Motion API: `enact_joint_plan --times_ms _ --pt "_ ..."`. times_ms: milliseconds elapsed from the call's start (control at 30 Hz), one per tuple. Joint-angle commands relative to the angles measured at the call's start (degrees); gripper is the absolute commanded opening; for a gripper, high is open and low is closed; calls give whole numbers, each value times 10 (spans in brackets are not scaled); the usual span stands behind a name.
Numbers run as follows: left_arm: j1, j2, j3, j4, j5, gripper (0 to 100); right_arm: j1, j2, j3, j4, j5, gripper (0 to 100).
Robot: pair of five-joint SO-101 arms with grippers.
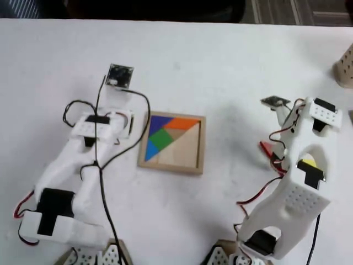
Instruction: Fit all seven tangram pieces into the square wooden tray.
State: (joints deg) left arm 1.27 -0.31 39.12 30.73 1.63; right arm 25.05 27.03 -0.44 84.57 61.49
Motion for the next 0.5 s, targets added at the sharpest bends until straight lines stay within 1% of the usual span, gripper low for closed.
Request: enact_joint_plan --times_ms 0,167,267,400,467 --pt "-1 -2 -33 -20 -6 24 5 0 3 -44 8 289" --pt "-1 -2 -33 -20 -6 24 0 -3 -1 -47 7 289" --pt "0 -2 -33 -20 -6 24 -14 -7 -8 -44 -11 299" --pt "0 -2 -33 -20 -6 24 -35 -7 -11 -30 -11 392" --pt "0 -2 -33 -20 -6 24 -38 -4 -12 -32 -11 404"
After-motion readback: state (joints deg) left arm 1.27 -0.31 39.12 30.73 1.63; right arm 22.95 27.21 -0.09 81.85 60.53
